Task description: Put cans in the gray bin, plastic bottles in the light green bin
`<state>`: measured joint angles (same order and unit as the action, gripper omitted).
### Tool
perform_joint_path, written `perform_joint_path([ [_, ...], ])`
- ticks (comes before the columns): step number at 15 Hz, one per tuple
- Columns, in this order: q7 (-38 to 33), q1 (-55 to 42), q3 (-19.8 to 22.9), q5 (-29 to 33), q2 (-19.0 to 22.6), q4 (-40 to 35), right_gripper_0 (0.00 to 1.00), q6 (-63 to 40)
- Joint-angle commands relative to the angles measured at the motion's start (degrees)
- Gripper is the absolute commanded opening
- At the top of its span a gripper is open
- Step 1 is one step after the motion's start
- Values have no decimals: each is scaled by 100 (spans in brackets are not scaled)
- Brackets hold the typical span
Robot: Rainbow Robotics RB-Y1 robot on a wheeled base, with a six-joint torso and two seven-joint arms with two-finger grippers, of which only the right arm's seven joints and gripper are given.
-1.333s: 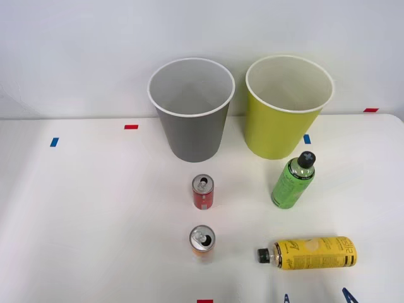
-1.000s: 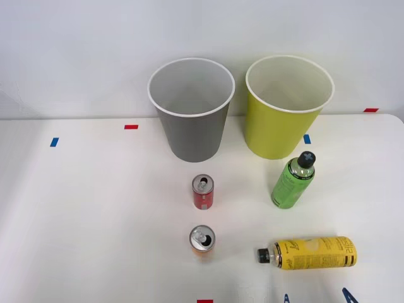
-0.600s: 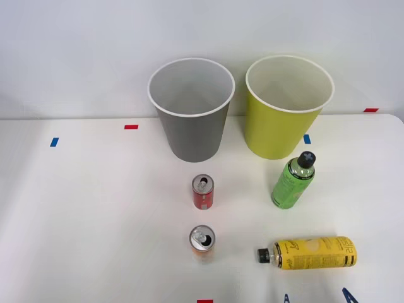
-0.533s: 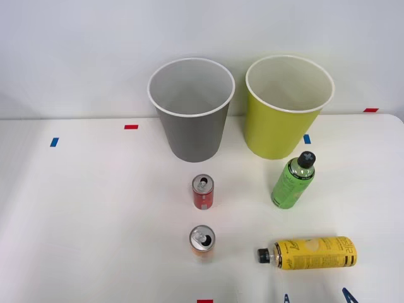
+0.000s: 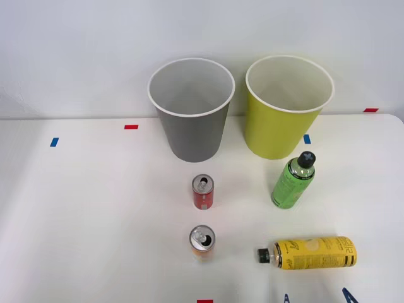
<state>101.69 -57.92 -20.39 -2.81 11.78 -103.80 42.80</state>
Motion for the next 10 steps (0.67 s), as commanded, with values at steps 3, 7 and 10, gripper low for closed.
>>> perform_joint_path([
  [3, 0, 0, 0, 0, 0, 0, 100, 0],
  [7, 0, 0, 0, 0, 0, 0, 100, 0],
  [10, 0, 0, 0, 0, 0, 0, 100, 0],
])
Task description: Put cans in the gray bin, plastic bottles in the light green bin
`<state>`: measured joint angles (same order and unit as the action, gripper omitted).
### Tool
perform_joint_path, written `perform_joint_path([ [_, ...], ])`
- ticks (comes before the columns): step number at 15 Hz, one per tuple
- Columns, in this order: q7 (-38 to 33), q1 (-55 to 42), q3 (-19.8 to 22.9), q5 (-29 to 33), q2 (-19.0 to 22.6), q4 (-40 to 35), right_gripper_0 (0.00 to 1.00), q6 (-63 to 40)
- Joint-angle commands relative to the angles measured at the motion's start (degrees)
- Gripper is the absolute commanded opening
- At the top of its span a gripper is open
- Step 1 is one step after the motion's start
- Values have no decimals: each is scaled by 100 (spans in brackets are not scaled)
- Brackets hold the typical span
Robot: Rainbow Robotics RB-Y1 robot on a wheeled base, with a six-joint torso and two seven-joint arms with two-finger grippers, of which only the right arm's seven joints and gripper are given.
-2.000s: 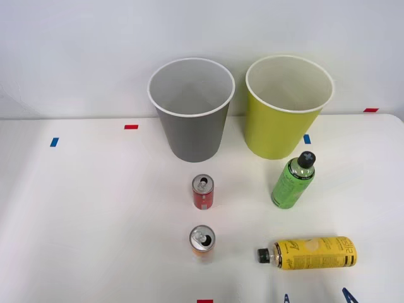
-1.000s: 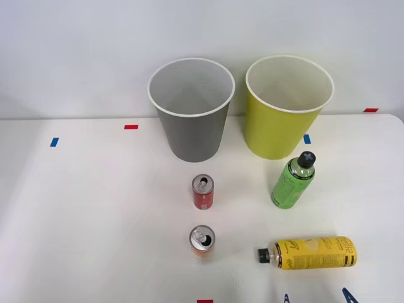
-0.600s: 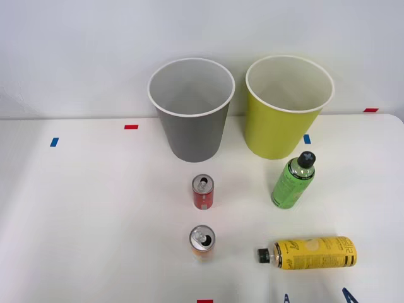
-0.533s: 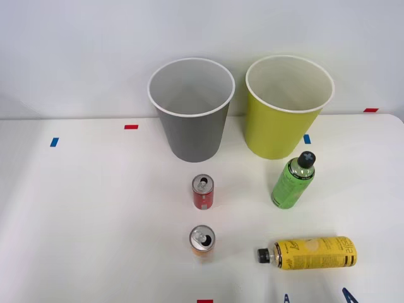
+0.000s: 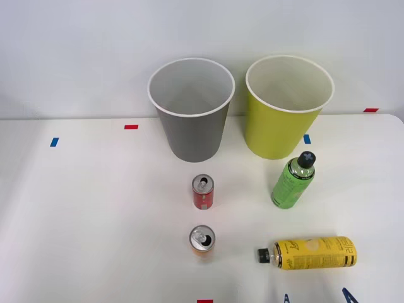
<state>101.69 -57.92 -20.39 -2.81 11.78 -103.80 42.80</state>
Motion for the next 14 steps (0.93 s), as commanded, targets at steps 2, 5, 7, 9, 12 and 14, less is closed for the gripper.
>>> perform_joint_path([
  [2, 0, 0, 0, 0, 0, 0, 100, 0],
  [5, 0, 0, 0, 0, 0, 0, 100, 0],
  [7, 0, 0, 0, 0, 0, 0, 100, 0],
  [9, 0, 0, 0, 0, 0, 0, 100, 0],
  [12, 0, 0, 0, 0, 0, 0, 100, 0],
  [14, 0, 0, 0, 0, 0, 0, 100, 0],
])
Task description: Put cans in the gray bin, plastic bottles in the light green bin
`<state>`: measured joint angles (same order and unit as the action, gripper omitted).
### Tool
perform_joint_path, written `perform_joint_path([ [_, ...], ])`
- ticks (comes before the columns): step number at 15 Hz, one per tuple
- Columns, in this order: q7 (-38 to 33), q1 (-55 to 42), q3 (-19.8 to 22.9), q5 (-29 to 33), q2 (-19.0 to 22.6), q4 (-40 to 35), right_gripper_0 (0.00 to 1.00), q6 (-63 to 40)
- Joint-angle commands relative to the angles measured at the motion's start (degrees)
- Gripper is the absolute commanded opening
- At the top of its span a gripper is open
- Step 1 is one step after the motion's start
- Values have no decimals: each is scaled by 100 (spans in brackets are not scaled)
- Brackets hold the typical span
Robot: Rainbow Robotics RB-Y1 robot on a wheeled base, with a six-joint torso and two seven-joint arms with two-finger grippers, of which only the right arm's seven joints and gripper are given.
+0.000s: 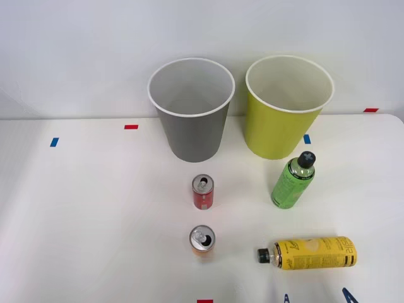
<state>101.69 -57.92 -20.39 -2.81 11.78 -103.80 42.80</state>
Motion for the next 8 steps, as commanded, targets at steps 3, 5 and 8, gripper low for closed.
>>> perform_joint_path([
  [3, 0, 0, 0, 0, 0, 0, 100, 0],
  [5, 0, 0, 0, 0, 0, 0, 100, 0],
  [8, 0, 0, 0, 0, 0, 0, 100, 0],
])
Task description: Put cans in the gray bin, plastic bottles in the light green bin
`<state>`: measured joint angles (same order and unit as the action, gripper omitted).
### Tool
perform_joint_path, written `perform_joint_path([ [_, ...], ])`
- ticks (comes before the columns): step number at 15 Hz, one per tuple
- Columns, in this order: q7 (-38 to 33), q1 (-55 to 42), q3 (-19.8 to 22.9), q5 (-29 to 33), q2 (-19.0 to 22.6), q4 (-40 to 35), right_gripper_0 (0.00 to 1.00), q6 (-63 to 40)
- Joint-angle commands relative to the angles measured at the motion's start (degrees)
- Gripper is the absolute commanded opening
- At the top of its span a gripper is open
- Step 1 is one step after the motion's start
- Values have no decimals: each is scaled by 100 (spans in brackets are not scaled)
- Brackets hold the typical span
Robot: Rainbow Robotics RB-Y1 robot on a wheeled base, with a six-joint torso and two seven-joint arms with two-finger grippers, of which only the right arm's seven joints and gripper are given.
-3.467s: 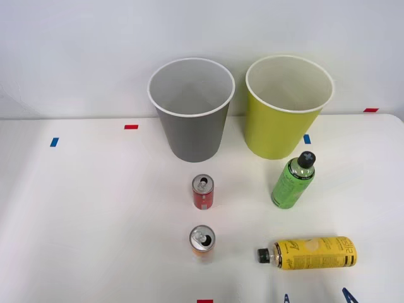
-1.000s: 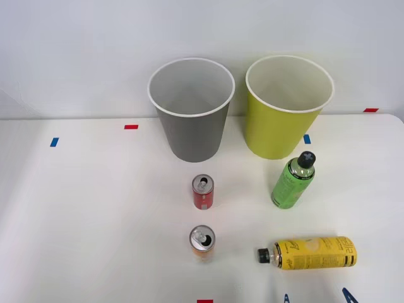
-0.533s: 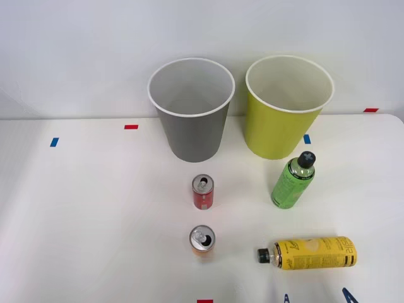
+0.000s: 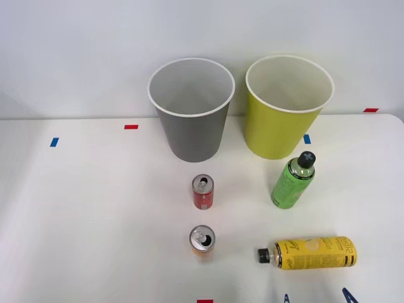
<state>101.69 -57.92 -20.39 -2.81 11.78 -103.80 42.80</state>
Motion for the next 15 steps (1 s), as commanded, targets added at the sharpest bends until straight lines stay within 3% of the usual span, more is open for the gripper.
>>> perform_joint_path([
  [1, 0, 0, 0, 0, 0, 0, 100, 0],
  [6, 26, 167, 88, 79, 62, 237, 100, 106],
  [9, 0, 176, 272, 70, 422, 167, 100, 703],
  [11, 35, 220, 457, 123, 835, -53, 100, 703],
  [15, -80, 457, 589, 105, 2074, -334, 100, 439],
])
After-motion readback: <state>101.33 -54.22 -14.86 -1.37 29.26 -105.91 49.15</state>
